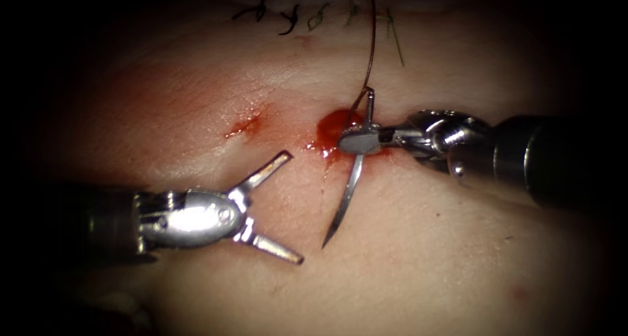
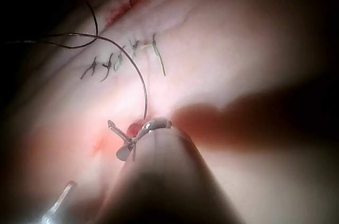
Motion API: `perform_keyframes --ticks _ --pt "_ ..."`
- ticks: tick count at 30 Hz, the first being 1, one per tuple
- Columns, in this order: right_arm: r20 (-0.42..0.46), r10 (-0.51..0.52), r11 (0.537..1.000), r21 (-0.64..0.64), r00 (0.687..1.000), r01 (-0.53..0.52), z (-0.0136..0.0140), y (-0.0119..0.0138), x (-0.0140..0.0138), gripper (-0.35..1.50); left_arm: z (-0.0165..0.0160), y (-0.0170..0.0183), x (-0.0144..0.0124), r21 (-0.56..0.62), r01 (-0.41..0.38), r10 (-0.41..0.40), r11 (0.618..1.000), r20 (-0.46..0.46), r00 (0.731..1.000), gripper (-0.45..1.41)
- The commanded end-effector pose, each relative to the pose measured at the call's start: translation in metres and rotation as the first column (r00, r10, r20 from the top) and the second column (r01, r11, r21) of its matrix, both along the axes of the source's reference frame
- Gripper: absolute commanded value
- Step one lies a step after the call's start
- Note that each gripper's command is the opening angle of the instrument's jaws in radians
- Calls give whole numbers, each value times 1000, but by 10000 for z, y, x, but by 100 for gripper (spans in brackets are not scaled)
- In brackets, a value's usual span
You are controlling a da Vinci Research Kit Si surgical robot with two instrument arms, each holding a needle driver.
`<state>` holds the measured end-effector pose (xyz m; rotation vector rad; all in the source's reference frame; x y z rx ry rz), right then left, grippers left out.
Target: Wound Closure
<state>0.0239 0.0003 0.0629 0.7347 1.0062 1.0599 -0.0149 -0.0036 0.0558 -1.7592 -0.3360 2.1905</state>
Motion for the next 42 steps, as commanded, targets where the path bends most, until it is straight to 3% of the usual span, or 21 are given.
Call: perform_keyframes --ticks 1,2,3,6,15,20,25,31,42 --pt "6 -3 1000 -9 1000 3 6 -4 5 -35 4 -1 -1 11 -4 4 1000 10 1000 106" --pt "19 4 999 -35 1000 -3 5 -3 3 -35 3 8 9 16 -12 12 1000 22 1000 81" --pt "19 4 999 -35 1000 -3 5 -3 3 -35 3 8 9 16 -12 12 1000 22 1000 81" --pt "41 17 998 -69 999 -14 2 3 0 -35 8 17 19 16 -20 19 1000 28 999 56" --pt "91 76 977 -206 993 -55 -24 32 -7 -35 72 26 11 28 -69 71 997 -75 995 22" --pt "111 72 969 -241 991 -43 -36 44 -10 -35 116 28 -5 50 -97 103 994 -112 988 14" --pt "155 8 956 -290 988 38 -32 41 -10 -35 163 36 -23 61 -124 132 990 -151 980 2" --pt "164 -8 937 -342 986 64 -27 42 -11 -35 187 45 -36 57 -138 146 989 -172 974 -1" --pt "231 -26 890 -438 973 128 -20 42 -11 -35 190 71 -60 76 -144 156 987 -194 969 -1"
